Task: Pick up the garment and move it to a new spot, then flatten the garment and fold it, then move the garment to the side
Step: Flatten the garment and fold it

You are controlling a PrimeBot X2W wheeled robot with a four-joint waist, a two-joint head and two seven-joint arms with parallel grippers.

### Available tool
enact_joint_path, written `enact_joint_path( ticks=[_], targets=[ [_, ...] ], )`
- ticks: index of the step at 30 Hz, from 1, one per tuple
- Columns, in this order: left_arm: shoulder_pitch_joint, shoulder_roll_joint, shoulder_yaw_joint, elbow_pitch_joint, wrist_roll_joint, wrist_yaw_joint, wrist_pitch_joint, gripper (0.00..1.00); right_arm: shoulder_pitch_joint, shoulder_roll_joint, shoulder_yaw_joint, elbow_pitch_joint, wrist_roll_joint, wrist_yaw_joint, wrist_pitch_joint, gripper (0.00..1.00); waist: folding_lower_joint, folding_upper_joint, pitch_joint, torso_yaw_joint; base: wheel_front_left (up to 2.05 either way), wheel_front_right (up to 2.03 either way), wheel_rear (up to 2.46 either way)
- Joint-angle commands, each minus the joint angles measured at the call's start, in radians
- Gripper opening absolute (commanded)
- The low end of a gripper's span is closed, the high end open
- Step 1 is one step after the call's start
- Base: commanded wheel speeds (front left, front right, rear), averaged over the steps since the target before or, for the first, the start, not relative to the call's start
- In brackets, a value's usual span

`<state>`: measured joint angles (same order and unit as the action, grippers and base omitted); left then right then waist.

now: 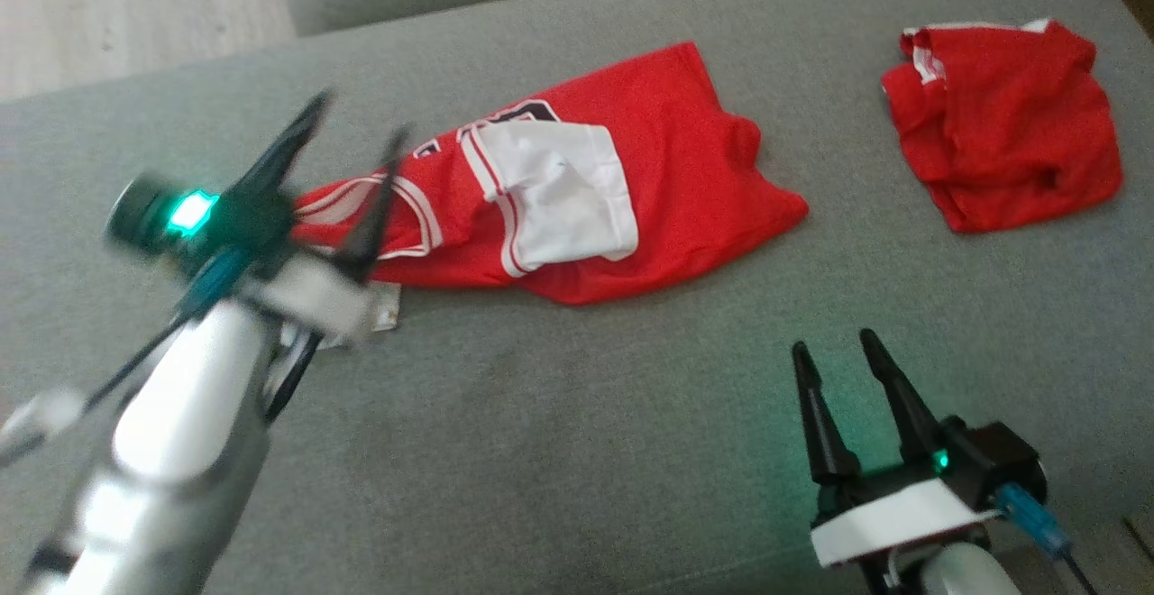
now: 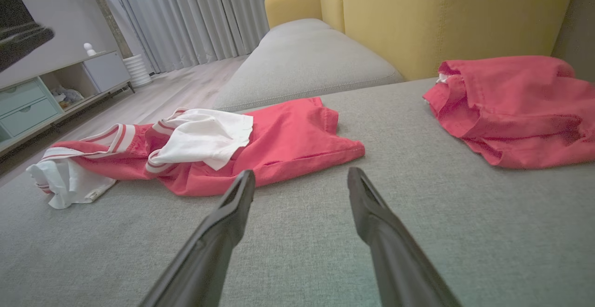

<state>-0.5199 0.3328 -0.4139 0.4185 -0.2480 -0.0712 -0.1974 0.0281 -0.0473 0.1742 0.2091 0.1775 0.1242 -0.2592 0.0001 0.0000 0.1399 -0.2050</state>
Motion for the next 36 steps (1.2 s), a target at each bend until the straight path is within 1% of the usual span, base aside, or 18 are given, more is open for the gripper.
enact_joint_path(
  ticks=[1,3,4,5,6,9,12,16,20,23,28,29,30,31,32,33,36],
  targets=[
    [-0.127,0.022,-0.017,-0.046,0.019,-0.026,0.044,1.0,-0.05,-0.004,0.035,-0.033,0.005,0.007,-0.003,1.0,-0.0001,0.0,0.032,-0.02,0.0,0.0,0.0],
    [-0.208,0.014,-0.115,-0.051,0.031,-0.052,0.119,1.0,-0.07,-0.004,0.05,-0.032,0.008,0.007,-0.003,1.0,-0.0001,0.0,0.059,-0.042,0.0,0.0,0.0],
    [-0.246,0.011,-0.166,-0.048,0.024,-0.057,0.162,1.0,-0.081,-0.004,0.058,-0.031,0.01,0.007,-0.003,1.0,-0.0001,0.0,0.075,-0.056,0.0,0.0,0.0],
    [-0.283,0.008,-0.239,-0.047,0.004,-0.058,0.199,1.0,-0.09,-0.004,0.063,-0.03,0.011,0.007,-0.003,1.0,-0.0001,0.0,0.087,-0.068,0.0,0.0,0.0],
    [-0.358,0.022,-0.385,-0.042,-0.074,-0.059,0.27,1.0,-0.109,-0.004,0.073,-0.03,0.016,0.007,-0.003,1.0,-0.0001,0.0,0.115,-0.098,0.0,0.0,0.0],
    [-0.461,0.058,-0.538,-0.013,-0.186,-0.059,0.351,1.0,-0.135,-0.003,0.094,-0.034,0.037,0.007,-0.003,1.0,-0.0001,0.0,0.16,-0.146,0.0,0.0,0.0],
    [-0.533,0.091,-0.639,0.026,-0.276,-0.059,0.405,1.0,-0.153,-0.003,0.11,-0.038,0.058,0.007,-0.003,1.0,-0.0001,0.0,0.201,-0.189,0.0,0.0,0.0],
    [-0.607,0.135,-0.735,0.082,-0.342,-0.059,0.429,1.0,-0.166,-0.003,0.122,-0.042,0.077,0.007,-0.003,1.0,-0.0001,0.0,0.242,-0.233,0.0,0.0,0.0],
    [-0.65,0.161,-0.812,0.123,-0.389,-0.059,0.431,1.0,-0.174,-0.003,0.131,-0.042,0.093,0.007,-0.003,1.0,-0.0001,0.0,0.265,-0.261,0.0,0.0,0.0],
    [-0.661,0.166,-0.84,0.14,-0.418,-0.059,0.427,1.0,-0.179,-0.003,0.134,-0.042,0.103,0.007,-0.003,1.0,-0.0001,0.0,0.272,-0.269,0.0,0.0,0.0],
    [-0.668,0.169,-0.861,0.14,-0.435,-0.059,0.432,1.0,-0.186,-0.003,0.14,-0.041,0.113,0.007,-0.003,1.0,-0.0001,0.0,0.274,-0.272,0.0,0.0,0.0],
    [-0.668,0.169,-0.863,0.136,-0.44,-0.059,0.433,0.67,-0.188,-0.003,0.141,-0.041,0.115,0.007,-0.003,1.0,-0.0001,0.0,0.274,-0.273,0.0,0.0,0.0],
    [-0.671,0.171,-0.864,0.132,-0.439,-0.059,0.432,0.39,-0.19,-0.003,0.141,-0.041,0.117,0.007,-0.003,1.0,-0.0001,0.0,0.275,-0.273,0.0,0.0,0.0],
    [-0.671,0.171,-0.864,0.132,-0.439,-0.059,0.432,0.39,-0.19,-0.003,0.141,-0.041,0.117,0.007,-0.003,1.0,-0.0001,0.0,0.275,-0.273,0.0,0.0,0.0],
    [-0.672,0.173,-0.865,0.129,-0.438,-0.059,0.431,0.24,-0.192,-0.003,0.142,-0.042,0.118,0.007,-0.003,1.0,-0.0001,0.0,0.276,-0.273,0.0,0.0,0.0],
    [-0.667,0.175,-0.866,0.119,-0.434,-0.059,0.442,0.0,-0.196,-0.003,0.143,-0.042,0.119,0.007,-0.003,1.0,-0.0001,0.0,0.278,-0.272,0.0,0.0,0.0],
    [-0.653,0.179,-0.866,0.08,-0.426,-0.059,0.454,0.0,-0.196,-0.003,0.135,-0.043,0.117,0.007,-0.003,1.0,-0.0001,0.0,0.274,-0.259,0.0,0.0,0.0]
  ],
)
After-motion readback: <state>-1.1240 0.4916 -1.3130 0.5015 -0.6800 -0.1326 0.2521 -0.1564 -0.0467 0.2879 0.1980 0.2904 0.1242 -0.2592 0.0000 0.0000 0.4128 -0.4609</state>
